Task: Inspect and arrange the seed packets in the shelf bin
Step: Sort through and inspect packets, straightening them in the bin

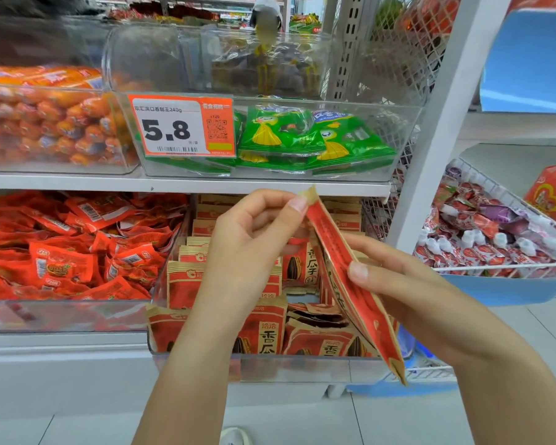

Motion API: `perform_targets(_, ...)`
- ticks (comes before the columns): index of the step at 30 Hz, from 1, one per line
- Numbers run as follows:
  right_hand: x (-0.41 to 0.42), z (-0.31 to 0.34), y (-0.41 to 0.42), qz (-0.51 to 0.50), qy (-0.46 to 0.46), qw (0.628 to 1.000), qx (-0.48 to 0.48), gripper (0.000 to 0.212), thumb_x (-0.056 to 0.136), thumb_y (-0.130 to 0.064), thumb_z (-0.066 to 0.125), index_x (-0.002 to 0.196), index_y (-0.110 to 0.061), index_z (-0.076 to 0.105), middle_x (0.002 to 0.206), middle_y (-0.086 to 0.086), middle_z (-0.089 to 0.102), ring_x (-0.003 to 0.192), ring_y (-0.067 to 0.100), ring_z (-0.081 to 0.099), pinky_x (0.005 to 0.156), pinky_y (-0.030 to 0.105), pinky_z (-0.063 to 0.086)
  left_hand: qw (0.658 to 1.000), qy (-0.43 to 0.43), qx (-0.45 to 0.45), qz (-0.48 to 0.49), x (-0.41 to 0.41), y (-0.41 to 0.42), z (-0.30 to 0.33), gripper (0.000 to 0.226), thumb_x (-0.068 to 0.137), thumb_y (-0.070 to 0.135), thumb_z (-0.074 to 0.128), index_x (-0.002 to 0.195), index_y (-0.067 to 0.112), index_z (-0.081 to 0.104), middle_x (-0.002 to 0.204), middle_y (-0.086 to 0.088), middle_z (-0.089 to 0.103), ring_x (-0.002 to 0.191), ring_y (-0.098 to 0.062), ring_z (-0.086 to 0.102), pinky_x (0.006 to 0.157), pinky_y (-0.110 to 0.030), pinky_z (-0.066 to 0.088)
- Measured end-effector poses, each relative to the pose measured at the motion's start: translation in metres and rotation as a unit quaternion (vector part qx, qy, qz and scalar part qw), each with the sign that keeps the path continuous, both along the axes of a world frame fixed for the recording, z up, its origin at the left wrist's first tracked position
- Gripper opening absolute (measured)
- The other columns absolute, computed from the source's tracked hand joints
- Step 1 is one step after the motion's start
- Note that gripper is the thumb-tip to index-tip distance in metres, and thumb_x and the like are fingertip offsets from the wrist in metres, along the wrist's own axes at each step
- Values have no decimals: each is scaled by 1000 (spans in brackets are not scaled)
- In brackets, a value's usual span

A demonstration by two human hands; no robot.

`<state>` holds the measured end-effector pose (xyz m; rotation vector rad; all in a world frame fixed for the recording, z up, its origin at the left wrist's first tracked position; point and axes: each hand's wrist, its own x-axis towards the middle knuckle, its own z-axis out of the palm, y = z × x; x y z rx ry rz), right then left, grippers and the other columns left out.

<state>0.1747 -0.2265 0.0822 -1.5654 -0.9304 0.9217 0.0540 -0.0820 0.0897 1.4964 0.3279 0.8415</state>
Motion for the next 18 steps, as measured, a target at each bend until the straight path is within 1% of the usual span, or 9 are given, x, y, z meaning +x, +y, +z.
perform_targets(2,0,0,2,-36,6,999,23,65,62,-57,71,124,-41,63,113,3,72,102,23,69,94,46,48,999,29,13,-17,2,-3,-1,33,77,45,58,99,23,68,97,4,75,84,-10,72,69,-23,58)
perform_targets(4,1,2,3,-80,4,995,56,62,67,-56,69,125,-37,63,114,2,73,105,23,69,95,46,48,994,77,27,-72,5,-6,-3,40,76,55,52,104,31,68,101,12,74,88,-8,72,73,-24,59)
perform_targets(7,0,6,4,-144,-2,985,96,54,71,-49,71,123,-36,64,105,-4,75,97,14,72,84,32,53,979,118,9,-169,7,-11,-4,37,77,67,44,94,47,70,103,22,73,91,-9,72,75,-27,60)
perform_targets(9,-2,7,6,-180,3,976,126,61,67,-45,82,123,-33,63,95,-6,75,89,9,72,72,22,55,971,113,3,-211,9,-14,-3,34,80,75,42,92,58,68,108,25,70,97,-9,71,79,-29,60)
perform_targets(12,-6,7,11,-234,-12,957,172,66,65,-45,68,128,-27,61,91,-9,74,84,0,70,67,11,51,964,103,-12,-244,16,-21,-3,32,74,77,40,86,64,67,95,26,73,94,-1,70,76,-22,58)
perform_targets(13,-7,5,13,-242,-25,954,177,64,69,-42,65,130,-25,59,95,-9,73,85,-3,69,69,9,49,966,99,-28,-238,19,-22,-5,29,73,76,44,82,63,69,89,26,73,90,1,71,73,-20,57)
perform_targets(15,-7,2,15,-237,-37,956,169,52,82,-30,63,133,-23,57,99,-9,72,86,-6,68,69,9,49,970,96,-41,-218,24,-20,-15,24,76,70,58,85,54,73,91,23,74,93,-1,71,77,-20,56)
perform_targets(16,-7,0,15,-233,-34,958,162,47,86,-22,64,133,-24,55,99,-9,73,85,-6,68,68,9,49,972,101,-25,-211,25,-18,-19,20,80,61,65,92,48,74,96,21,74,96,-2,70,81,-21,55)
perform_targets(18,-5,-3,14,-239,-19,959,150,56,87,-13,66,138,-26,48,102,-5,75,89,0,70,67,12,52,975,107,11,-196,23,-15,-22,23,84,35,70,107,40,67,104,18,74,99,-3,70,85,-22,55)
